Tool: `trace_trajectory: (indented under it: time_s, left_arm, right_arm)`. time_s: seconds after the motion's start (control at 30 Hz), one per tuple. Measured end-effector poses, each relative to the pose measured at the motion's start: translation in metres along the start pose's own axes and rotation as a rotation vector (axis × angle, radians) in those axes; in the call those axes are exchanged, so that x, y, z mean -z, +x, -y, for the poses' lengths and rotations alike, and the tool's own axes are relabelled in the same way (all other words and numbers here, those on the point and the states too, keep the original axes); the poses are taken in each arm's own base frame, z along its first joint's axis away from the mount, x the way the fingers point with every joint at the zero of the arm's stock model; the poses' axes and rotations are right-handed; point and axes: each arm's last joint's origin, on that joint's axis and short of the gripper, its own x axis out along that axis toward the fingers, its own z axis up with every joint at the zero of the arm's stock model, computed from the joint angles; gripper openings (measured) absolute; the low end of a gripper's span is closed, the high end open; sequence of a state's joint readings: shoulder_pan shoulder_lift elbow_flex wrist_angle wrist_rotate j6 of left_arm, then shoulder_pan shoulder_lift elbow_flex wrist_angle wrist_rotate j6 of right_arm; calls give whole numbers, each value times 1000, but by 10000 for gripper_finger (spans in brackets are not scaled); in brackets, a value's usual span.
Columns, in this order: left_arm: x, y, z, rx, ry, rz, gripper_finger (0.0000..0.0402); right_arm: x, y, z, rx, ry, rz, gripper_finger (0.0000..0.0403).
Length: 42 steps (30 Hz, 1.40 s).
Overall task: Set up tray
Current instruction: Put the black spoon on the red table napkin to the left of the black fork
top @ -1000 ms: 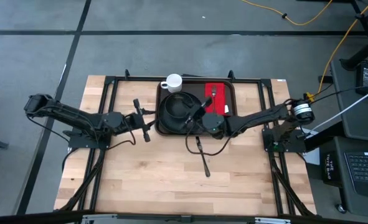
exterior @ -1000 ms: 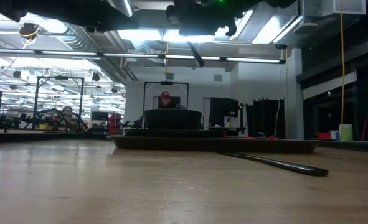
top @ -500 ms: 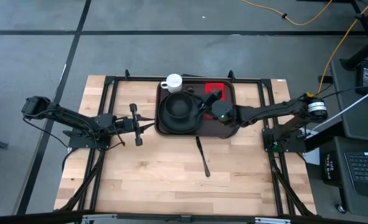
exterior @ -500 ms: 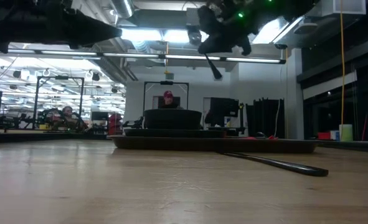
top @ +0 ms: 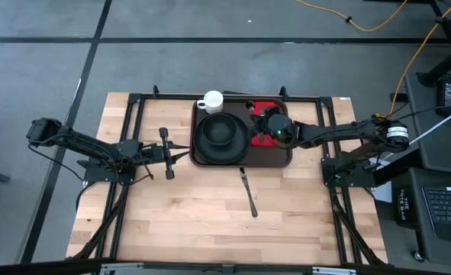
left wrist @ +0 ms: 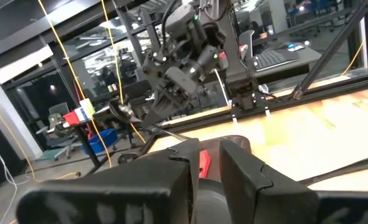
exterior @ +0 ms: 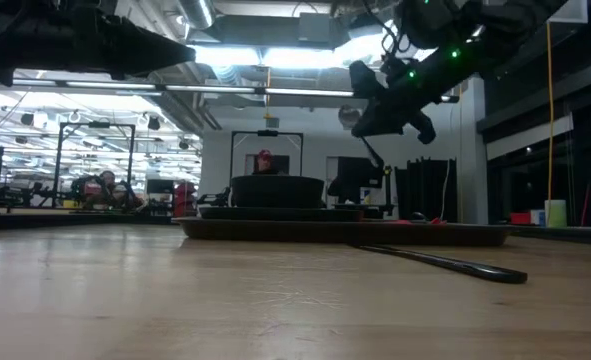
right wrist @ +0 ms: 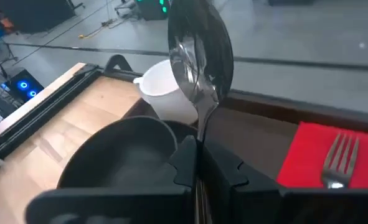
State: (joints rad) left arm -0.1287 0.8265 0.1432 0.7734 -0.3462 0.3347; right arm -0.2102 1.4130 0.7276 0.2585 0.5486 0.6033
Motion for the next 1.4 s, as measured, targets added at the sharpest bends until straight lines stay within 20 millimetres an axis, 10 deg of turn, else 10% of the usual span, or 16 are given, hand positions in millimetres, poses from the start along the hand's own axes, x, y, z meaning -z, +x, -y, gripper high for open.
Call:
trace_trajectory:
  time_s: [1.4]
  left_arm:
    - [2,0,1,5,-20,-16,52]
  right_arm:
    - [21,80,78,163,382,-315,20]
